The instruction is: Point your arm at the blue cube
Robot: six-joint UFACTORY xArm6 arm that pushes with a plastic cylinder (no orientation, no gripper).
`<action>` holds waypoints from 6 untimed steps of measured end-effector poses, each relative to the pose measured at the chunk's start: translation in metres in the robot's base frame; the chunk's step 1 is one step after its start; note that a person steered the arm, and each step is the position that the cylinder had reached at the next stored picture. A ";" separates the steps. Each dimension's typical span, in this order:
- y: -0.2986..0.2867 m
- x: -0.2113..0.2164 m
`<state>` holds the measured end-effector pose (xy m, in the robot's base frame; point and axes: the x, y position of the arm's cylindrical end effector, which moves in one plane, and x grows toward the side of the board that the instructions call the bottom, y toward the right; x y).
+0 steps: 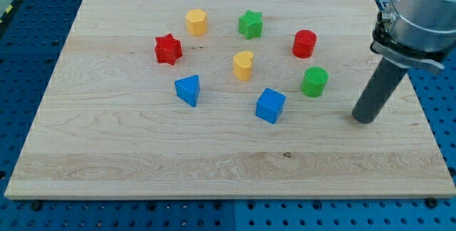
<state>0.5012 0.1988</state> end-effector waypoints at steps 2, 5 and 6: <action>-0.001 -0.005; -0.072 -0.010; -0.102 -0.021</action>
